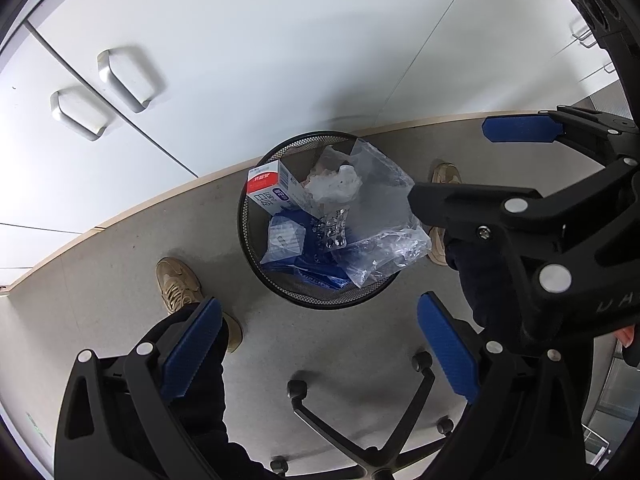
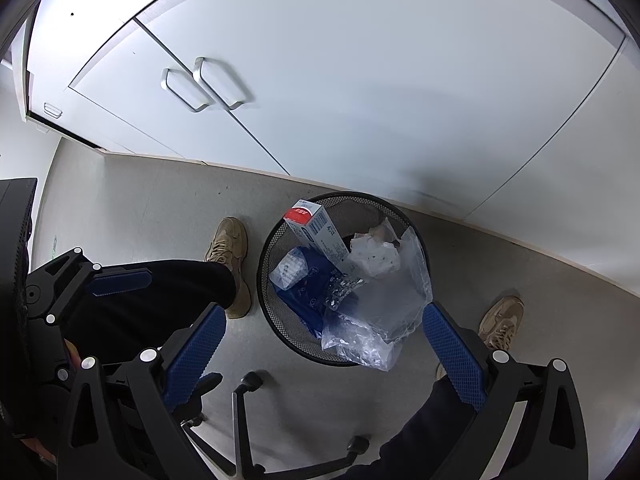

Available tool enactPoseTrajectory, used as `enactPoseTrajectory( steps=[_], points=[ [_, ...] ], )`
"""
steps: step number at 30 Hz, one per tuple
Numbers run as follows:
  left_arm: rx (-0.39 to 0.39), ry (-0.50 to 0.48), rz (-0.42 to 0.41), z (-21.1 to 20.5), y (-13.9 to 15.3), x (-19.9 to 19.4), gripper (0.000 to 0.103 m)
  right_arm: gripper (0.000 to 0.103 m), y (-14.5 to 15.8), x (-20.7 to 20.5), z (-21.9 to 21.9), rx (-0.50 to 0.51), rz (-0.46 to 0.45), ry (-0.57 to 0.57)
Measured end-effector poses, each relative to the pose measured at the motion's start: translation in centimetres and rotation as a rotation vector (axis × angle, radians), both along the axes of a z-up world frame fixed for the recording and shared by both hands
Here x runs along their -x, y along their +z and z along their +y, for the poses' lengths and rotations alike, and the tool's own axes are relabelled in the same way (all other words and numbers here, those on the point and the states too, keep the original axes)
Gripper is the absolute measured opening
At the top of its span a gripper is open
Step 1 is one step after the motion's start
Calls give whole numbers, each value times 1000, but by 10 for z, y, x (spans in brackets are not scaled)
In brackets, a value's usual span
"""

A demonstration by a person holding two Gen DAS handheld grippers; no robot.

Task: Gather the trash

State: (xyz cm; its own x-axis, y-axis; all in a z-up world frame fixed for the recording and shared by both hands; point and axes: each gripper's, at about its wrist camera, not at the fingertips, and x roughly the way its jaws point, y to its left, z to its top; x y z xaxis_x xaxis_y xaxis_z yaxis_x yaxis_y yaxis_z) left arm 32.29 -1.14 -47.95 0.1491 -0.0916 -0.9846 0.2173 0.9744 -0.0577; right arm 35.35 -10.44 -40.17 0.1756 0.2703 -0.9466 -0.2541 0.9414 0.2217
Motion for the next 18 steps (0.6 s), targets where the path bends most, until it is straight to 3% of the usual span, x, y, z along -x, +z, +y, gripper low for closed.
enactPoseTrajectory(
  steps=[8,12,18],
  points=[
    [-7,-1,-5,0,1,0,98,99,0,0,-1,3,-1,1],
    [-51,14,-5,1,1,-1,99,99,2,0,-1,6,-4,2],
    [-31,31,0,4,3,0,98,99,4,0,-2,2,-5,2]
  ],
)
